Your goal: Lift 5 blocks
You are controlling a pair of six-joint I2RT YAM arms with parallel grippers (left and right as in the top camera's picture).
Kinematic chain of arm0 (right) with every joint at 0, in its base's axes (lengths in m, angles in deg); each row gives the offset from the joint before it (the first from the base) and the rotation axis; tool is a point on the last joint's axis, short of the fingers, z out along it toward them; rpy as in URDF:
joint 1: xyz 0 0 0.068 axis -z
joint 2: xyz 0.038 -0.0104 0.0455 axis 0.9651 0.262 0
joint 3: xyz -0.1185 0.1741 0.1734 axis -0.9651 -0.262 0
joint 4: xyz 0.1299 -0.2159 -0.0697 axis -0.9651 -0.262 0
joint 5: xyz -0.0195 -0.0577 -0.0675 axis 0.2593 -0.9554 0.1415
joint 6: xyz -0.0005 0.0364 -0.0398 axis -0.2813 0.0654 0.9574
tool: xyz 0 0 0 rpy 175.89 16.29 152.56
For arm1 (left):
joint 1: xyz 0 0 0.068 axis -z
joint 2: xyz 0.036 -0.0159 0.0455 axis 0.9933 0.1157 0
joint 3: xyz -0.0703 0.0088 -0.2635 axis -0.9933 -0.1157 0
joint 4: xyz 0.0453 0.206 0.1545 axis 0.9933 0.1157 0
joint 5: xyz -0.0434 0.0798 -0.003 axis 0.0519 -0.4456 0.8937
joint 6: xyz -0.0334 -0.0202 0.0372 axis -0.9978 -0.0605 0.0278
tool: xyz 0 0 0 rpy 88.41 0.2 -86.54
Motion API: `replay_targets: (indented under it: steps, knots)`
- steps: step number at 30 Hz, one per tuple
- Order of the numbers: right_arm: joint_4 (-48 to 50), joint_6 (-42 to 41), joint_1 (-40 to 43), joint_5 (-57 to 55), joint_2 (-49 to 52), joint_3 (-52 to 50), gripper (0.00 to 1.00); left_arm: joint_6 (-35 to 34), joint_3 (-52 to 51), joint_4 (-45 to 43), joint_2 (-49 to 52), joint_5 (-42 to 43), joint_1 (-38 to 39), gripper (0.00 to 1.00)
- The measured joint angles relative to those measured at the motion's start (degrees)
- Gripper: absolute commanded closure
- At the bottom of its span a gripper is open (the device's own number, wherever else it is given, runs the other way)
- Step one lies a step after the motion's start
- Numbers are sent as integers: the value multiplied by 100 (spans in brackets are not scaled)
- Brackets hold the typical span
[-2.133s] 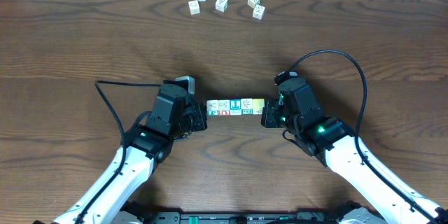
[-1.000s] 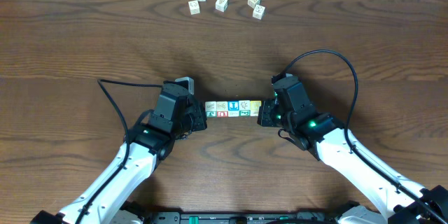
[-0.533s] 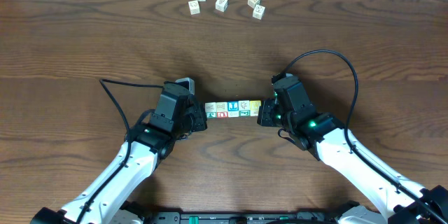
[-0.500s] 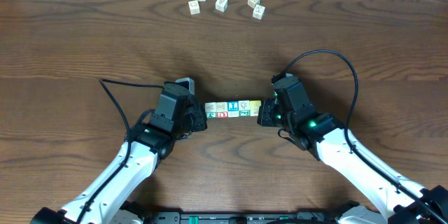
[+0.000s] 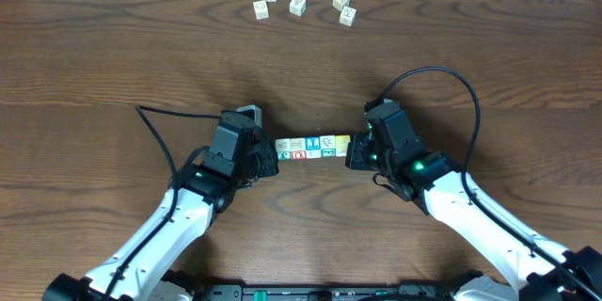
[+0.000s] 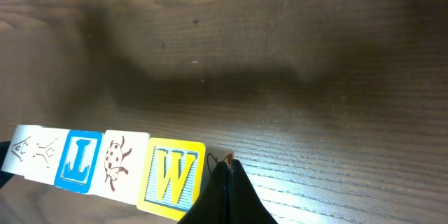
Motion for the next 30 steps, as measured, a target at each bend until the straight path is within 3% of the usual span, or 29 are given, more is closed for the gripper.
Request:
replay_targets:
  steps: [8,30]
  knots:
    - [273,-70,-146,-35,439,-28,99,0,0,50,9,-168,0,93]
    - [271,-129,-254,-63,476,-70,99,0,0,-24,170,-326,0,93]
